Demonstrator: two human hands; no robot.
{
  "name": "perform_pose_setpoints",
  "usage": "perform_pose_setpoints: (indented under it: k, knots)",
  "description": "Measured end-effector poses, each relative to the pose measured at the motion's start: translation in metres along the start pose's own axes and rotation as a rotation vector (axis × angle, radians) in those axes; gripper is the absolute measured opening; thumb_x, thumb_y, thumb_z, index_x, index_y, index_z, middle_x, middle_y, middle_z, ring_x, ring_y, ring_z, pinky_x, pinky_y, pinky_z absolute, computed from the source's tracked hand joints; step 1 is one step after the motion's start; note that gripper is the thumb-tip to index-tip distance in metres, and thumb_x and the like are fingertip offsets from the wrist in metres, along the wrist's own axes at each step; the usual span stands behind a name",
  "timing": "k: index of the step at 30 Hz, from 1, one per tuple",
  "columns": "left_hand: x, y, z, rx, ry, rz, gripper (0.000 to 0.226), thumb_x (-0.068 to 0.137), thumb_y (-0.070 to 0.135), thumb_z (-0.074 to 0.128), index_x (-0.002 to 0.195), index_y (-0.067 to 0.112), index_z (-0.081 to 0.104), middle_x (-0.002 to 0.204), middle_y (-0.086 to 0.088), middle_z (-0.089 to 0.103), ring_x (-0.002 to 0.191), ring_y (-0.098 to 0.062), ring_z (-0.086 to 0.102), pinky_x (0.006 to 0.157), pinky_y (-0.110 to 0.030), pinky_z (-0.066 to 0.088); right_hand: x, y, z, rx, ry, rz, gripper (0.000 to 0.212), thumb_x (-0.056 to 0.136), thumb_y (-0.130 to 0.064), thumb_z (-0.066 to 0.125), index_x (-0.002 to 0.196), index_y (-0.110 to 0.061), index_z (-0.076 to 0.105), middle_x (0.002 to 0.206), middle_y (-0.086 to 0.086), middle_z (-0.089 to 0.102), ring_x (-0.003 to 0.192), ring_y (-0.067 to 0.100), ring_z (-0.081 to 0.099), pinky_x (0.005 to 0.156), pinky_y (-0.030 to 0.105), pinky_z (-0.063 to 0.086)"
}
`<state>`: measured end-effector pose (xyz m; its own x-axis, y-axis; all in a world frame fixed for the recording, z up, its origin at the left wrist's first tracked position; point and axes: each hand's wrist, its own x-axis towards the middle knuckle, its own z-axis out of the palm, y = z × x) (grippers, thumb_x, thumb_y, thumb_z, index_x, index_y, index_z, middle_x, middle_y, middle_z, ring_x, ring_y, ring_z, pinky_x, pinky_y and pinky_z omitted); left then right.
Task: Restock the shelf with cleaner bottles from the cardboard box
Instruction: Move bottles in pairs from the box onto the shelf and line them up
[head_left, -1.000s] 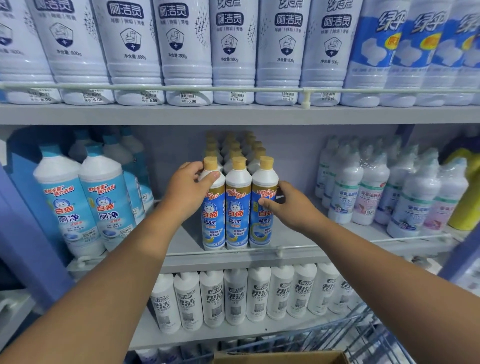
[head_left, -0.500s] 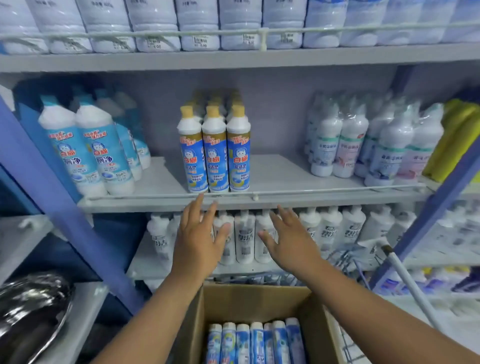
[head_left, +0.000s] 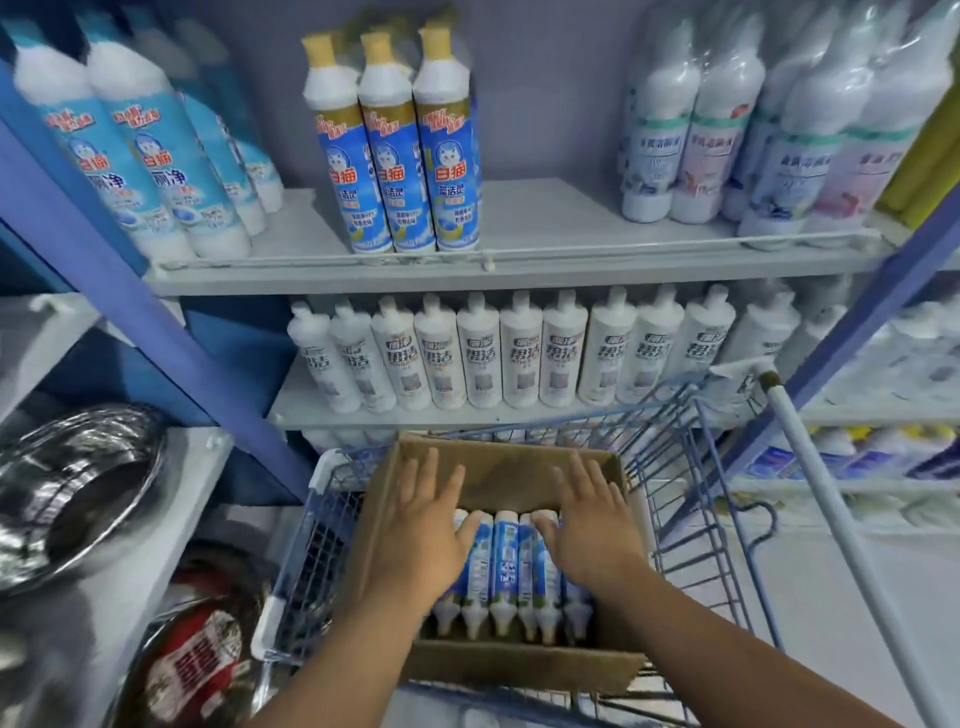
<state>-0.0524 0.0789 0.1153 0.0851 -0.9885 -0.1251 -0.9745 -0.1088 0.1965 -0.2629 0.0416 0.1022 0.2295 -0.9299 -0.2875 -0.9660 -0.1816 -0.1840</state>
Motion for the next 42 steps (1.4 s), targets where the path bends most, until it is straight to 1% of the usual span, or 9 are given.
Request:
perform_pose_setpoints:
  k: [2,8,15,23,27,31,34,39,42]
  knots:
    - [-0.004,0.004,0.006,0.027,-0.031,-0.013,0.065,0.100,0.060,0.032,0.158,0.036,0.015,0.167,0.002,-0.011,0.154,-0.022,-0.011,0.123,-0.041,0.005,-0.005,0.004,0.014,0.006,-0.021,0.024,0.075,0.101,-0.062,0.022,0.161,-0.020,0.005,0.168,0.005,-0.011,0.154,0.025,-0.012,0.126,0.044,0.003]
    - [-0.002,0.011,0.041,-0.007,-0.181,-0.002,0.067,0.100,0.061,0.033,0.158,0.035,0.015,0.167,0.002,-0.013,0.154,-0.020,-0.010,0.123,-0.041,0.010,-0.012,0.014,0.049,0.024,-0.092,0.100,0.075,0.101,-0.061,0.021,0.161,-0.020,0.005,0.169,0.006,-0.008,0.155,0.025,-0.009,0.126,0.043,0.004]
    - [0.022,0.001,0.079,-0.002,-0.269,0.092,0.068,0.099,0.063,0.033,0.158,0.035,0.013,0.168,0.001,-0.009,0.154,-0.023,-0.007,0.124,-0.042,0.013,-0.005,0.015,0.083,0.046,-0.206,0.233,0.077,0.101,-0.061,0.024,0.161,-0.019,0.002,0.168,0.006,-0.010,0.155,0.025,-0.011,0.124,0.041,0.002]
    - [0.069,-0.009,0.108,-0.031,-0.353,0.201,0.068,0.099,0.062,0.034,0.158,0.035,0.016,0.168,0.003,-0.006,0.154,-0.024,-0.002,0.122,-0.046,0.012,0.021,0.012,0.102,0.082,-0.251,0.384,0.075,0.102,-0.056,0.028,0.161,-0.018,0.001,0.169,0.006,-0.006,0.155,0.024,-0.006,0.126,0.040,0.006]
    - [0.084,-0.007,0.132,-0.013,-0.380,0.219,0.070,0.099,0.061,0.034,0.159,0.029,0.018,0.168,-0.004,0.002,0.153,-0.027,0.004,0.124,-0.043,0.014,0.033,0.014,0.118,0.119,-0.282,0.428,0.072,0.103,-0.054,0.027,0.161,-0.017,0.003,0.169,0.006,-0.003,0.155,0.024,-0.003,0.126,0.040,0.009]
    - [0.091,0.001,0.167,-0.031,-0.451,0.166,0.071,0.099,0.062,0.035,0.159,0.028,0.018,0.168,-0.005,0.003,0.153,-0.029,0.007,0.123,-0.042,0.013,0.047,0.020,0.139,0.209,-0.333,0.453,0.071,0.104,-0.050,0.030,0.161,-0.016,0.004,0.169,0.007,0.001,0.155,0.025,0.001,0.126,0.040,0.012]
    - [0.091,0.010,0.196,-0.073,-0.506,0.071,0.071,0.099,0.061,0.037,0.159,0.030,0.018,0.168,-0.003,0.003,0.153,-0.028,0.008,0.121,-0.041,0.019,0.060,0.026,0.163,0.306,-0.360,0.494,0.072,0.104,-0.048,0.035,0.161,-0.015,0.006,0.168,0.008,0.006,0.155,0.026,0.006,0.124,0.042,0.018]
    - [0.088,0.017,0.253,-0.071,-0.565,0.041,0.073,0.099,0.061,0.037,0.159,0.026,0.016,0.168,-0.005,0.006,0.153,-0.027,0.008,0.122,-0.043,0.021,0.086,0.041,0.202,0.399,-0.435,0.574,0.073,0.103,-0.047,0.039,0.160,-0.015,0.006,0.161,0.015,0.020,0.147,0.033,0.024,0.116,0.046,0.029]
    - [0.086,0.021,0.285,-0.143,-0.612,-0.037,0.074,0.098,0.060,0.040,0.159,0.024,0.016,0.167,-0.006,0.011,0.152,-0.029,0.011,0.122,-0.044,0.020,0.095,0.049,0.225,0.532,-0.416,0.687,0.066,0.105,-0.037,0.039,0.160,-0.012,0.011,0.159,0.025,0.018,0.146,0.043,0.023,0.119,0.052,0.026]
